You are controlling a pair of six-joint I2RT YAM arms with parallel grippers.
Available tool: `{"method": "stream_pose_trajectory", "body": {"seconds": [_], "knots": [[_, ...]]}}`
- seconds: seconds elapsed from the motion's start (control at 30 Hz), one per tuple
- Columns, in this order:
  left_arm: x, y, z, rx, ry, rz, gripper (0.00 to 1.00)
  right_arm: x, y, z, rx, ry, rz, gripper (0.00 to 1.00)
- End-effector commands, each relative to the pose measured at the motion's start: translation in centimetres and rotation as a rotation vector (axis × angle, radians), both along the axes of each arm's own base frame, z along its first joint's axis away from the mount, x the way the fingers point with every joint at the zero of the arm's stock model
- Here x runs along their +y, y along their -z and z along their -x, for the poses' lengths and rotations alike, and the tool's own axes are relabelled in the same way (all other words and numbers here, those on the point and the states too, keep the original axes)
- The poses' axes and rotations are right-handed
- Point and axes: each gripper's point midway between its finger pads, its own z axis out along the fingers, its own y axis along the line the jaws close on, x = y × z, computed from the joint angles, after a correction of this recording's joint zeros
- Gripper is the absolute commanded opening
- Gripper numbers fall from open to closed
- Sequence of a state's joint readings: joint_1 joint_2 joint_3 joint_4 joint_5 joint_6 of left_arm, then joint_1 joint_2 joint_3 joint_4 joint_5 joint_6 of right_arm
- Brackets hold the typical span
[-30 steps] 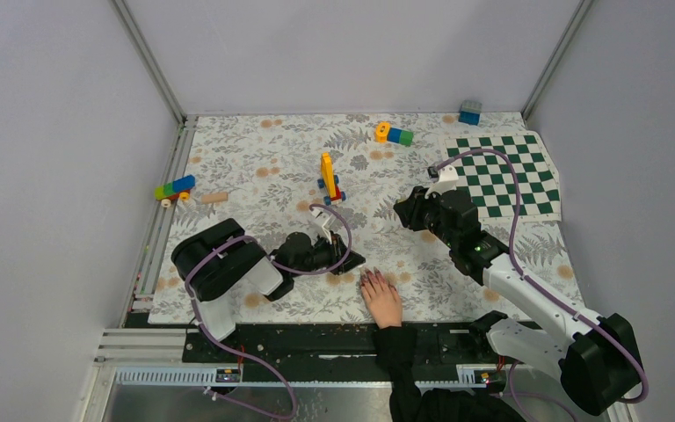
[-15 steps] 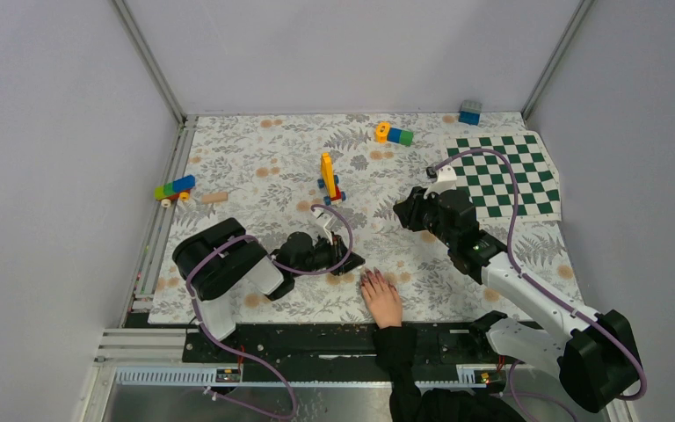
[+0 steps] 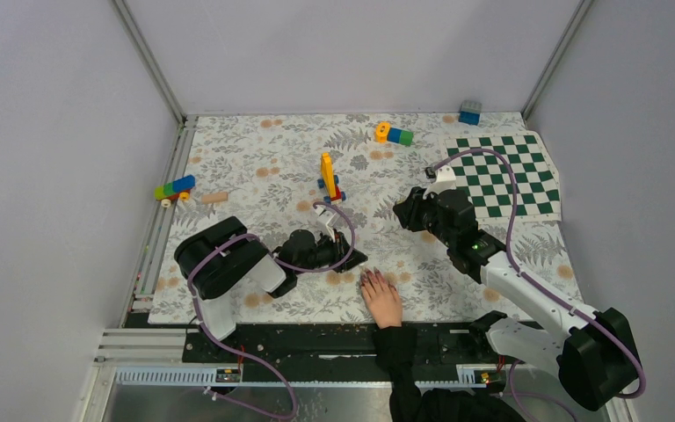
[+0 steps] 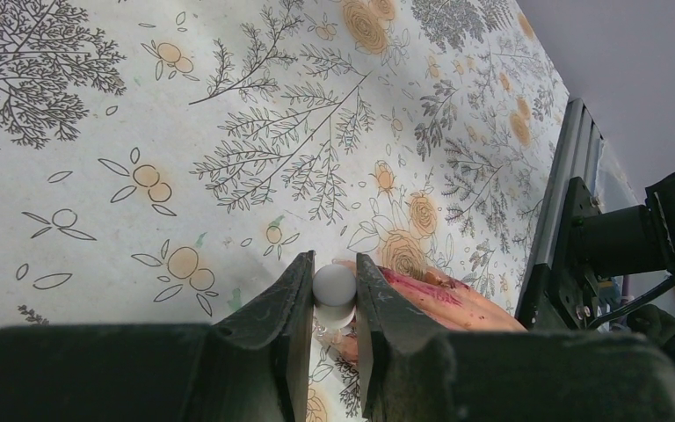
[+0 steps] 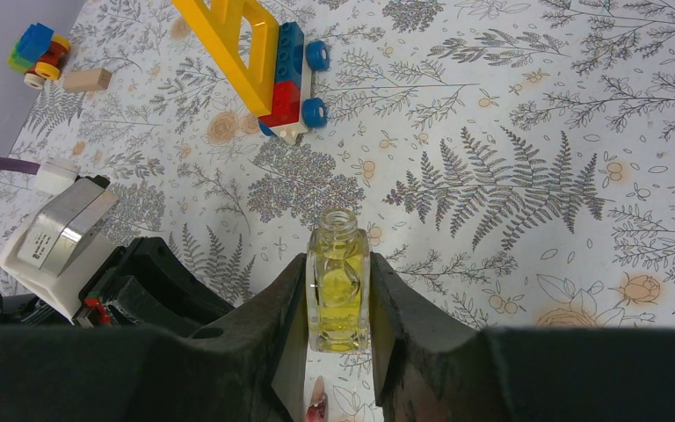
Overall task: Paint the nails
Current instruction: Paint the nail polish on the nail.
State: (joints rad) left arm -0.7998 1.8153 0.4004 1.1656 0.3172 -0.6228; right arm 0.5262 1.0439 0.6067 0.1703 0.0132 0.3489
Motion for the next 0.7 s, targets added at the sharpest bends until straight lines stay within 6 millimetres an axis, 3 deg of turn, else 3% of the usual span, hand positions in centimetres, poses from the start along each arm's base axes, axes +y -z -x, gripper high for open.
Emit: {"method": "stream_pose_trajectory", "body": {"seconds": [0.0, 0.67], "knots": [[-0.8, -1.7, -0.9, -0.074, 0.0, 0.042, 0.0, 0.3, -2.8, -1.0, -0.071, 0.001, -0.045, 0.0], [0.6, -4.0, 0.1, -0.112, -0.028, 0.093, 0.0, 0.3, -3.1, -0.7, -0.071, 0.001, -0.05, 0.0]]}}
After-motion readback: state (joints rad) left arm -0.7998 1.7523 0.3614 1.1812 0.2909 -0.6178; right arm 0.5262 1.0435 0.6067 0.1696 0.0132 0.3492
